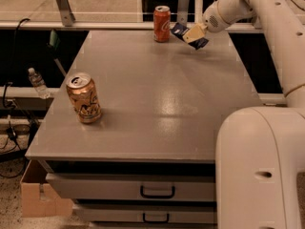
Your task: Move rxbar blueberry near coke can
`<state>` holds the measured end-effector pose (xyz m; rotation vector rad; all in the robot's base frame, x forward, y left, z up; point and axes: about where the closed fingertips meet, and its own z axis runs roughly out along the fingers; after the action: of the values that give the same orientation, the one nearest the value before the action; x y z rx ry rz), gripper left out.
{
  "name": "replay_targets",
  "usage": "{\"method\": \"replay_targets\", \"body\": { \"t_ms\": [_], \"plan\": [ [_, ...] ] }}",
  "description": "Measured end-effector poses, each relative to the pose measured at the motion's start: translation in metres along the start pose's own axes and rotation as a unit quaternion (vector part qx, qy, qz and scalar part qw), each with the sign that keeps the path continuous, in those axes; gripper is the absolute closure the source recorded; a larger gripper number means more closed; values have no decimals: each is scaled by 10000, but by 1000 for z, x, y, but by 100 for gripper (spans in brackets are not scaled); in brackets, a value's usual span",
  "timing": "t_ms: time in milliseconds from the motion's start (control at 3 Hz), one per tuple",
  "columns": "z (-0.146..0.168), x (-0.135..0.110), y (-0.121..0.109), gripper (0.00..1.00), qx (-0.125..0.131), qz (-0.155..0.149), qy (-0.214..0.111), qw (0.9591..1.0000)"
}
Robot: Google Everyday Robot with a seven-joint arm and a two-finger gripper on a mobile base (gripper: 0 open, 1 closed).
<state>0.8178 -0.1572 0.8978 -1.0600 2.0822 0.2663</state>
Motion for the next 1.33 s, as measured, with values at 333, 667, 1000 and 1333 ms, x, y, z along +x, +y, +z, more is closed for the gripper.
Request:
{"method": "replay_targets", "body": {
  "t_ms": [333,667,1000,1333],
  "plan": [
    [16,2,0,83,-68,71,92,9999],
    [25,1,-4,59,-16,178,159,9997],
    [29,-1,-8,35,57,260,196,9995],
    [32,-2,-11,13,125,321,231,9991]
  ]
}}
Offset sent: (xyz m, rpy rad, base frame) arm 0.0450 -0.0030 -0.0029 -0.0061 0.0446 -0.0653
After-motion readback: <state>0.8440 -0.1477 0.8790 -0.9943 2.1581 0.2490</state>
